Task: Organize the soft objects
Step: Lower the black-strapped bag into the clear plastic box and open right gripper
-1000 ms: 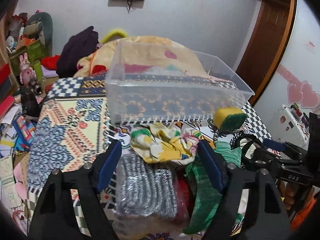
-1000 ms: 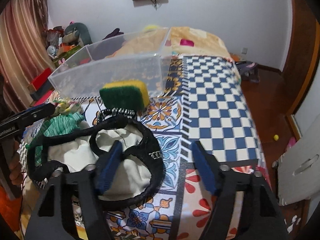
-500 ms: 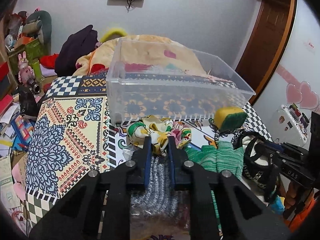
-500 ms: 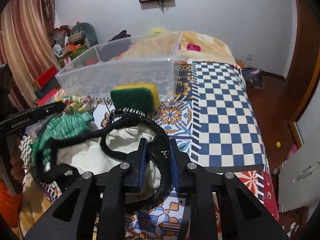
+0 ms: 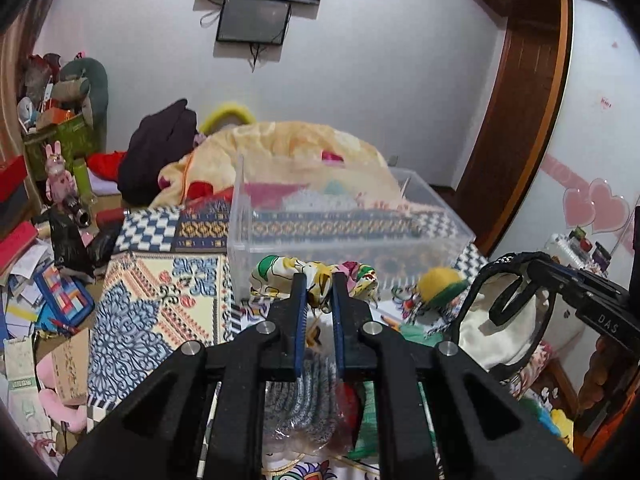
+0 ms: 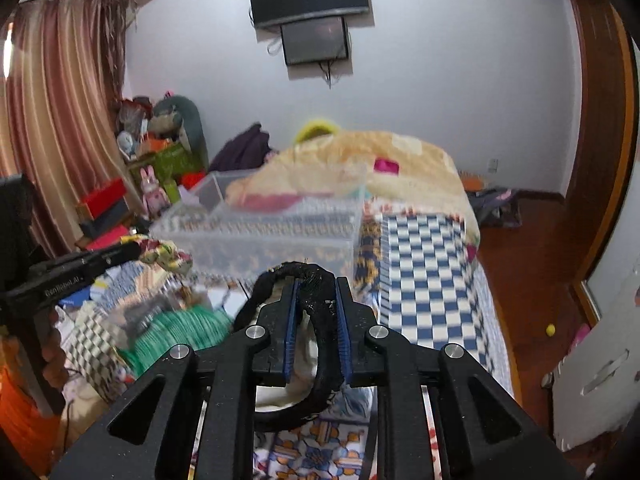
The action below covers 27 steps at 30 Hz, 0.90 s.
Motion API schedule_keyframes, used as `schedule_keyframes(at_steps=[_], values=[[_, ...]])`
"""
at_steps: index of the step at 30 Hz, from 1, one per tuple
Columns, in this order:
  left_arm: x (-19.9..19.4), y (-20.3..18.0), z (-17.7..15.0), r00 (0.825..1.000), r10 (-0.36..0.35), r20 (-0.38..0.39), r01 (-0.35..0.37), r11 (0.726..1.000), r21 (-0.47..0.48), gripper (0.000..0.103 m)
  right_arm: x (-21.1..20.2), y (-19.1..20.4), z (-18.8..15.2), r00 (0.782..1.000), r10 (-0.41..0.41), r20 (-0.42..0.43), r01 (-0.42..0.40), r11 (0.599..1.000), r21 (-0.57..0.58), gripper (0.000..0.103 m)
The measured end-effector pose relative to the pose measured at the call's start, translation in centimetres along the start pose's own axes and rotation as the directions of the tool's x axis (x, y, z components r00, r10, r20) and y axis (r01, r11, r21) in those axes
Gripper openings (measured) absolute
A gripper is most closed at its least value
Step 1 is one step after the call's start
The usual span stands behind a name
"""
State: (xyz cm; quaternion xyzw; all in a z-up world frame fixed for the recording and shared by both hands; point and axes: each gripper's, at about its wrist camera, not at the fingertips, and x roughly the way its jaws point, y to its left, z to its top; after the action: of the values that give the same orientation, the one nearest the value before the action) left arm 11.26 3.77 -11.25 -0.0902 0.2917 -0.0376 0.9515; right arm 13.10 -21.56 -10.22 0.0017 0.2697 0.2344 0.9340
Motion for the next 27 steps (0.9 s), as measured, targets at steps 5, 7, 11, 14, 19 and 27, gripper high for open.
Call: schedule_keyframes(at_steps=[5, 7, 11, 14, 19, 27], values=[[-1.4, 0.0, 1.4, 0.999, 0.001, 0.053, -0.001, 1.0, 0.005, 0.011, -0.6, 0.7, 2.0, 0.997, 0.002, 0.078, -0.001, 1.0, -0.017, 0.016], [-1.7, 0.0, 2.0, 0.997, 0.005, 0.073, -0.006, 1.0, 0.014, 0.011, -0.7, 0.9, 2.6, 0.995, 0.005, 0.102, -0.003, 1.0, -0.019, 0.016], [-2.2, -0.1, 3.3, 0.994, 0.014, 0.107, -0.018, 0.999, 0.034, 0.011, -0.8, 1.2, 4.0, 0.987, 0.003, 0.16, 0.002, 1.0, -0.028, 0.016], [-2.3, -0.2, 4.2, 0.991, 0.018, 0.134, -0.024, 0.999, 0.046, 0.011, -0.4, 1.4, 5.0, 0.981, 0.002, 0.193, 0.003, 1.0, -0.026, 0.016], [-1.5, -0.2, 5.6, 0.988, 0.021, 0.15, -0.03, 0.998, 0.053, 0.011, 1.5, 1.7, 6.8, 0.974, -0.024, 0.223, 0.029, 0.999, -0.021, 0.016], [2.3, 0.6, 7.2, 0.993, 0.052, 0.104, -0.06, 0.996, 0.067, 0.011, 3.6, 1.7, 8.2, 0.972, -0.059, 0.228, 0.06, 0.998, 0.004, 0.016]])
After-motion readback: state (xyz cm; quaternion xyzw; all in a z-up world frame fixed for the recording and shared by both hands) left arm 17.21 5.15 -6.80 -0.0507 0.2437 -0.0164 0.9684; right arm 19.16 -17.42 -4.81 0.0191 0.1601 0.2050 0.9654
